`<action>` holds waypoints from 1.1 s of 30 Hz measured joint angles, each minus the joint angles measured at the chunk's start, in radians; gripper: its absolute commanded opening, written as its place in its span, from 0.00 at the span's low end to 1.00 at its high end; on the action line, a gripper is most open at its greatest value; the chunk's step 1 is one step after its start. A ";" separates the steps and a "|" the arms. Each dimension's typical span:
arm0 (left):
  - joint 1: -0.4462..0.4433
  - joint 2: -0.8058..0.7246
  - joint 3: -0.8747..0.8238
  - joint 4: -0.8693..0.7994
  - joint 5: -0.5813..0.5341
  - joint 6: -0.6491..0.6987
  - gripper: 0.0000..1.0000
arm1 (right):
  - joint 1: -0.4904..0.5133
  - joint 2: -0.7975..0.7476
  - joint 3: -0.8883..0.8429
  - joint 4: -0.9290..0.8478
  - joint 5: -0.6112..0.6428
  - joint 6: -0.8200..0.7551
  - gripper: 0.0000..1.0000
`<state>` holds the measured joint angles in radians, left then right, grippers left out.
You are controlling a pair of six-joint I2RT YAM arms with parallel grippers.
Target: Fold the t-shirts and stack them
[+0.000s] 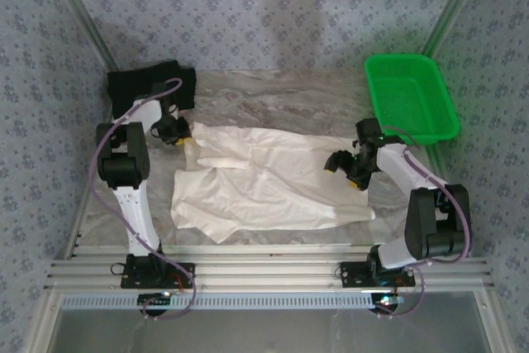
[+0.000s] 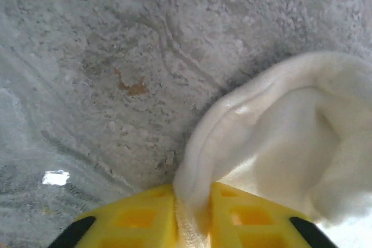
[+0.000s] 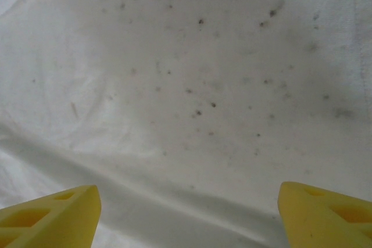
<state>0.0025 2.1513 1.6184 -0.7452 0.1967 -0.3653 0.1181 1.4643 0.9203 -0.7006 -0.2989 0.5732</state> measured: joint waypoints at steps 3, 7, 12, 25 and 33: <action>-0.003 0.022 0.047 -0.032 -0.025 0.027 0.03 | 0.000 0.041 0.003 0.002 0.024 0.014 0.81; -0.003 0.058 0.117 -0.075 -0.087 0.061 0.02 | 0.000 0.116 0.026 -0.010 0.084 0.026 0.79; -0.002 0.106 0.208 -0.117 -0.166 0.098 0.01 | 0.003 0.201 0.079 -0.051 0.174 0.033 0.78; 0.020 0.220 0.417 -0.188 -0.296 0.187 0.02 | 0.011 0.297 0.150 -0.111 0.311 0.034 0.78; 0.031 0.211 0.417 -0.204 -0.296 0.173 0.50 | 0.016 0.221 0.173 -0.127 0.355 0.034 0.79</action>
<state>0.0338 2.3627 2.0350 -0.9489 -0.0998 -0.1921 0.1337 1.6855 1.0935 -0.8280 0.0563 0.6067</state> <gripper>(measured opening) 0.427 0.784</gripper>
